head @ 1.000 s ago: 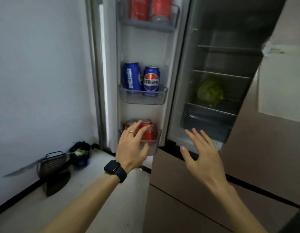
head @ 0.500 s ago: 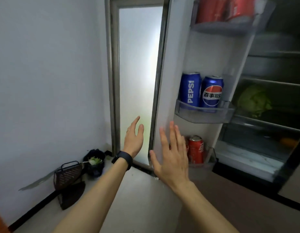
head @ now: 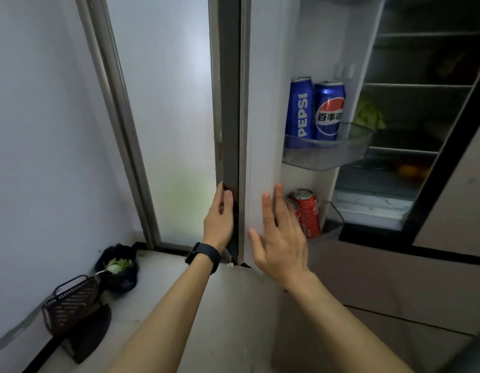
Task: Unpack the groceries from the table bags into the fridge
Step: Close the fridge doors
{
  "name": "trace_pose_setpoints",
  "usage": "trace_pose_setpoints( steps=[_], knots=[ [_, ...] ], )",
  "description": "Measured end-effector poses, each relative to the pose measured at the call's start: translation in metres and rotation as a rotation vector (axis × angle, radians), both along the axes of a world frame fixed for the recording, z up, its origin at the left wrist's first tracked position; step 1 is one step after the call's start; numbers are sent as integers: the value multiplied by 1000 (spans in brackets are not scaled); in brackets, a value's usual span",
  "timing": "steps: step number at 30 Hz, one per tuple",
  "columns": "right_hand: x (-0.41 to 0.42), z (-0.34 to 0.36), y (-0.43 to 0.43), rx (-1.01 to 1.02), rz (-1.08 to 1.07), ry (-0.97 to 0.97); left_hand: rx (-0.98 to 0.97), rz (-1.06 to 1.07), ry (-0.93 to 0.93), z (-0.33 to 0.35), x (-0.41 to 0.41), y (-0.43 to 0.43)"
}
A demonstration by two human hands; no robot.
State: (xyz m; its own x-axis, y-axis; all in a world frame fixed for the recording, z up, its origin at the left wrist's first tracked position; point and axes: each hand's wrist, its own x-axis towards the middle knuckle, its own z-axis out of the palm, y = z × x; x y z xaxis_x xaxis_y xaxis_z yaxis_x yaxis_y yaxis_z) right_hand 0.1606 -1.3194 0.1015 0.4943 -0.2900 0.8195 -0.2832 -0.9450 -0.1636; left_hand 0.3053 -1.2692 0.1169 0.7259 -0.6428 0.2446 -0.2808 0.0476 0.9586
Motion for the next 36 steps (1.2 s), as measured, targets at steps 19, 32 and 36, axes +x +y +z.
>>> trace_pose_setpoints(
  steps=[19,32,36],
  knots=[
    [-197,-36,-55,440,-167,-298,-93,-160,-602,-53,-185,-11],
    [-261,-29,-138,686,-311,29,-388,95,-1283,63,-243,-149],
    [-264,-31,-170,657,-463,74,-342,114,-1378,87,-271,-206]
  ],
)
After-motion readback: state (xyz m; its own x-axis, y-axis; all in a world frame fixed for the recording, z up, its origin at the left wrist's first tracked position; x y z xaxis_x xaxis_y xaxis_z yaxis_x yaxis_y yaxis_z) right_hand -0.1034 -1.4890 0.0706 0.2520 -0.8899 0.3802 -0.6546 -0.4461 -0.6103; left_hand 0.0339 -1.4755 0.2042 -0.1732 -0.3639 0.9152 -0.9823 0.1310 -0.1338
